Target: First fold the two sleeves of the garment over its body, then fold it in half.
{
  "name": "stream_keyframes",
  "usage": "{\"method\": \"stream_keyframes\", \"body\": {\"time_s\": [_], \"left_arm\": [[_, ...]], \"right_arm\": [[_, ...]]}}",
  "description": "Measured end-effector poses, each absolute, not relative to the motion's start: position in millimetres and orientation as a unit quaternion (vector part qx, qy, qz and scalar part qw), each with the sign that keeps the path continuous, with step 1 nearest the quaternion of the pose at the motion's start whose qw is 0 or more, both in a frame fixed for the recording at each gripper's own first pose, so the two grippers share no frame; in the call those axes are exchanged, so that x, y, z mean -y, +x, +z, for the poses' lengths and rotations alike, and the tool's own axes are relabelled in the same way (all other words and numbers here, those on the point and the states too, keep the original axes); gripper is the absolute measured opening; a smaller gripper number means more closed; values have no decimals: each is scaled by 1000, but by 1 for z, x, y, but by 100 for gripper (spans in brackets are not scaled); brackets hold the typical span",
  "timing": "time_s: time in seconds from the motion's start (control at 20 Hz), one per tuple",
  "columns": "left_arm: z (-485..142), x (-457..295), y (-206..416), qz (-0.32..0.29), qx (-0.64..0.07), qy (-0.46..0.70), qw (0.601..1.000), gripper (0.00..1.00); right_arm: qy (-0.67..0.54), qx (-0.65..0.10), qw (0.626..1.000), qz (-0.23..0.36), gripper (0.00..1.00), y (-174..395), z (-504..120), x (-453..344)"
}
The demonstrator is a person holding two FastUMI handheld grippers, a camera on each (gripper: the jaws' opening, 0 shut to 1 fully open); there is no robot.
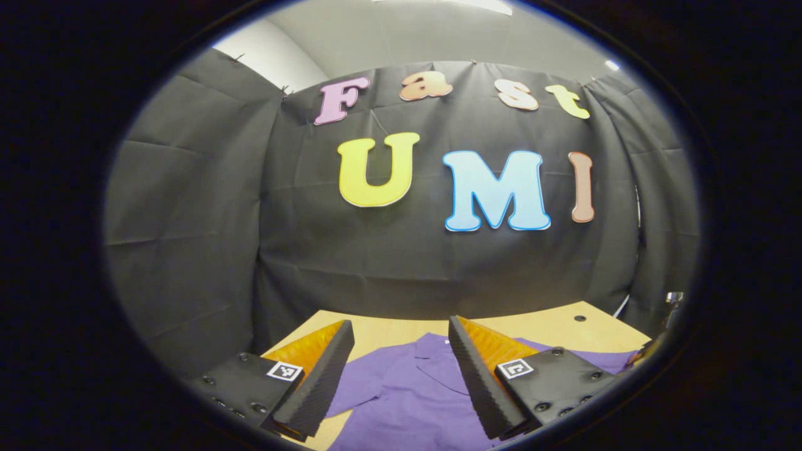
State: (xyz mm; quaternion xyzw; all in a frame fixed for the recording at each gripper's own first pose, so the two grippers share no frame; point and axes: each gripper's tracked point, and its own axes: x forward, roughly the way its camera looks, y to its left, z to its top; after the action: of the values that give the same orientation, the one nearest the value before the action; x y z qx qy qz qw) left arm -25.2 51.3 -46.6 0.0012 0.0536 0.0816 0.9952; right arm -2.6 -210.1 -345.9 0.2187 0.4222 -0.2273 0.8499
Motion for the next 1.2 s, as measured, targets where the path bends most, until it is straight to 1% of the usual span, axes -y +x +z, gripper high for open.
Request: {"method": "stream_keyframes", "body": {"time_s": [0.05, 0.2, 0.4, 0.65, 0.95, 1.2], "left_arm": [[-47, -53, -26, 82, -54, 1, 995, 96], [-49, -58, -26, 83, -56, 1, 995, 96], [-53, -58, -21, 78, -60, -5, 995, 96], [-56, -62, -19, 75, -60, -11, 995, 96], [-61, -87, -26, 93, -61, -9, 994, 96], [-65, -110, -37, 108, -63, -11, 992, 96]], "right_arm": [[229, -415, 852, -222, 6, -1, -342, 209], [235, -373, 877, -194, 6, 7, -323, 204], [245, -340, 893, -164, 6, 17, -286, 184], [316, -290, 898, -97, 6, 47, -228, 142], [307, -255, 916, -44, 6, 75, -175, 103], [299, -222, 928, 7, 6, 106, -129, 52]]}}
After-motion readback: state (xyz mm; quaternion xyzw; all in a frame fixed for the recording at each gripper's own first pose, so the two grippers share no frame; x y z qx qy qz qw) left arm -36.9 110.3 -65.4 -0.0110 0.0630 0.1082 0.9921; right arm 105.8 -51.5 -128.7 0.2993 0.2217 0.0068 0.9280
